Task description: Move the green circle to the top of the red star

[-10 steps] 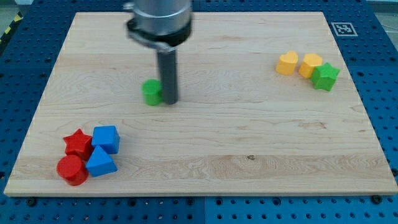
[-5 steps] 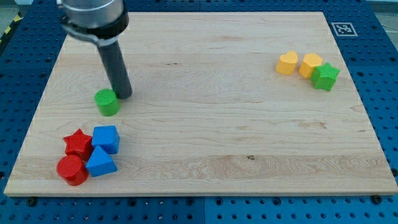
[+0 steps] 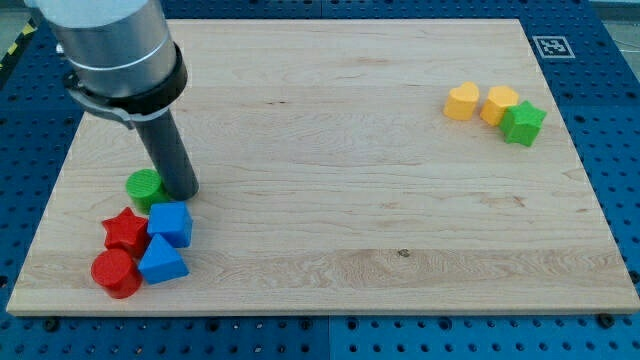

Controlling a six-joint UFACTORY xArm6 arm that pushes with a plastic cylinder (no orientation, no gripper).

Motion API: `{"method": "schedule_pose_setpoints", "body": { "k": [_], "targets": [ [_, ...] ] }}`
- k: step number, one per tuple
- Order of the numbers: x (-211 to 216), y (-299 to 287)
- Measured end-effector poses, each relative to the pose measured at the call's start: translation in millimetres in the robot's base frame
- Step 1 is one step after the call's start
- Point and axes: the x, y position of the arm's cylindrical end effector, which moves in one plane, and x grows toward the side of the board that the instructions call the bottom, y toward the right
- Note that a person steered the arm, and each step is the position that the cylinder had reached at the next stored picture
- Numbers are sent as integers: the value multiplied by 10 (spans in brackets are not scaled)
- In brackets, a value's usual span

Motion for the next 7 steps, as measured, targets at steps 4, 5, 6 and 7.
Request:
{"method": "schedule_pose_setpoints", "body": {
  "k": [4,5,6,7],
  "targets": [
    [-136,-398],
    [-132,-398],
    [-48,-398],
    [-27,-398]
  ]
}}
